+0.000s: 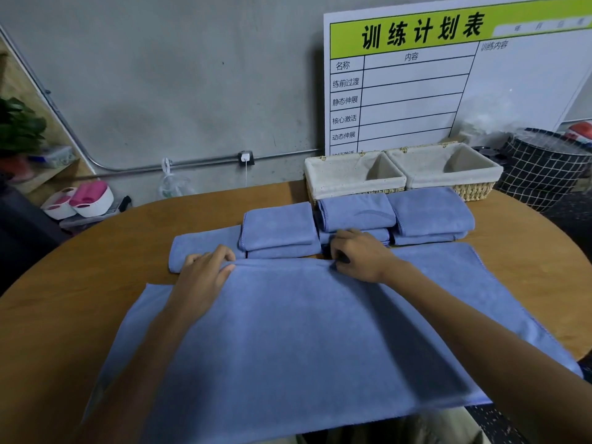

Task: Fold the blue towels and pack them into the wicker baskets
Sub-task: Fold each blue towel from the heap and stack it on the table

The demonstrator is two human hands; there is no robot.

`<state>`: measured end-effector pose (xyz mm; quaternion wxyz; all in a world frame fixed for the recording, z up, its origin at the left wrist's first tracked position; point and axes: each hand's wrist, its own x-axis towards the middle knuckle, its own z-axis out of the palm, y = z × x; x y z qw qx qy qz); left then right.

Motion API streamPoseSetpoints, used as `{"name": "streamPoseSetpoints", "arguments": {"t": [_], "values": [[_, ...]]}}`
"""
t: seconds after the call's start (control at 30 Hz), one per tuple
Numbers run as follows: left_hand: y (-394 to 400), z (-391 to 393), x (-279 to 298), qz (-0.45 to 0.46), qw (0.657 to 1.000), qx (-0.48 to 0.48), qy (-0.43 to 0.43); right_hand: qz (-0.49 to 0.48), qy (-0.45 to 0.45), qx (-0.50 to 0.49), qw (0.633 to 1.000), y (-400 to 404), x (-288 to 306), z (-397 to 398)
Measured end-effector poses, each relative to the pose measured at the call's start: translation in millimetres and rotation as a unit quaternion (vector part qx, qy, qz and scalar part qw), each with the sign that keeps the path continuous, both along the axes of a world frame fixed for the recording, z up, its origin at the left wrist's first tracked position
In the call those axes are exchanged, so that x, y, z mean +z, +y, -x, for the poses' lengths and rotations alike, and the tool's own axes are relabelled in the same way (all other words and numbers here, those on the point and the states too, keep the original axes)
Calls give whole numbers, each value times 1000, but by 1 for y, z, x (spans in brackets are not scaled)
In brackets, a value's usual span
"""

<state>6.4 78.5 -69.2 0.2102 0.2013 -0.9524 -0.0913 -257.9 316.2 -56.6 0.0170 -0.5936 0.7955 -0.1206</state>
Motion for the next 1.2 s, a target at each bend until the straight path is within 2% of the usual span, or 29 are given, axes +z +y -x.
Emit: {"name": "streamPoseSetpoints", "arguments": {"t": [0.17,0.33,0.47,0.57,0.7,0.83,0.97,1.1,1.2], "values": [[-8,-1,11,-86,994,-70,3,16,-45,14,999,0,8,0],[-21,-3,6,-84,993,-78,-18,30,-136,3,990,3,7,10],[-26,-3,8,-86,994,-68,-15,25,-170,-1,985,4,7,22],[-32,-2,10,-76,996,-52,-11,25,-159,-5,987,6,11,35],[-41,2,15,-84,996,-4,26,67,-112,-62,990,7,30,44],[-43,8,27,-41,997,18,56,94,-54,-79,991,4,46,48],[-44,-6,31,25,999,14,25,59,-50,-71,995,24,36,59],[-47,-26,23,38,999,-1,7,29,-48,-53,997,53,20,64],[-40,-37,24,51,997,-50,7,26,-17,-51,998,74,20,58]]}}
